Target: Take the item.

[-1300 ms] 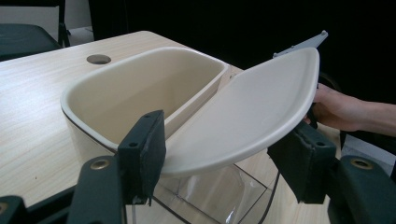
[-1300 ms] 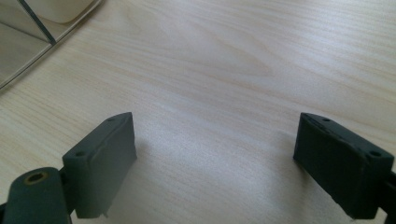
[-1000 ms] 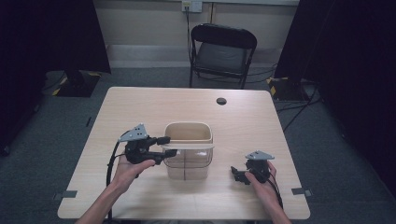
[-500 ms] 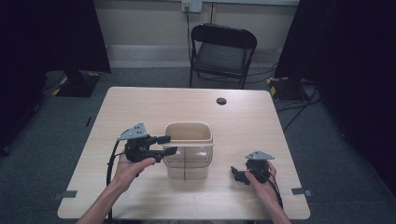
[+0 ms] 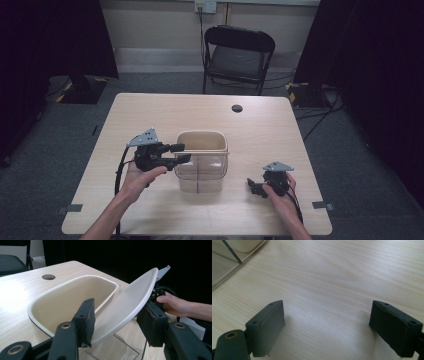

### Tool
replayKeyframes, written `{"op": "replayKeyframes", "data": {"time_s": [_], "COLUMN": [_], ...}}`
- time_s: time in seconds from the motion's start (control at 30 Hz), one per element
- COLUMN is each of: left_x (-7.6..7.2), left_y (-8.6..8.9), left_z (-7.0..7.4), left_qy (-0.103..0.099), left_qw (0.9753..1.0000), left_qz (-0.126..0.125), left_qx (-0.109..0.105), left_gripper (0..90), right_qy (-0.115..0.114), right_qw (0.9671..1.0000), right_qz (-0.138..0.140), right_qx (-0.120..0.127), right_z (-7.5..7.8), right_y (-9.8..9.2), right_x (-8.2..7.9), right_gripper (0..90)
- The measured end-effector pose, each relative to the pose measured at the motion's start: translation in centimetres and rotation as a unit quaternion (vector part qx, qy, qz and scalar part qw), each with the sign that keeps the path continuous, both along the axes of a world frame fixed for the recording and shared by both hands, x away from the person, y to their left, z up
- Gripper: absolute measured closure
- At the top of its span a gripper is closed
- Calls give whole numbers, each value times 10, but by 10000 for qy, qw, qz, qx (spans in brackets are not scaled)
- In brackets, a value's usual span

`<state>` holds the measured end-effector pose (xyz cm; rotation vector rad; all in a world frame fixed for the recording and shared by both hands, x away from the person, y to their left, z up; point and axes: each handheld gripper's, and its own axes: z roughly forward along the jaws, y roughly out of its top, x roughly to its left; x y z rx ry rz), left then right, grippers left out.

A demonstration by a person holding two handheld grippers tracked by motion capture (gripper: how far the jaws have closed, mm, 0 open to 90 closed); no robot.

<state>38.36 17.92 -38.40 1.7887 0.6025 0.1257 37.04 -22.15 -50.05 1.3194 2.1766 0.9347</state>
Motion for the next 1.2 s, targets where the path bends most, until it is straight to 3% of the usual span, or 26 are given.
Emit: {"op": "replayKeyframes", "data": {"time_s": [0.13,1.2], "left_x": [2,4], "left_y": [0,0], "left_z": [2,2], "left_qy": [2,68], "left_qw": [10000,10000], "left_qz": [-2,25], "left_qx": [72,30], "left_gripper": [502,519], "right_qy": [-1,-1], "right_qw": [10000,10000], "right_qz": [1,0], "right_qx": [0,-1], "right_z": [0,0], "right_y": [0,0], "right_x": [0,0], "right_gripper": [121,121]}}
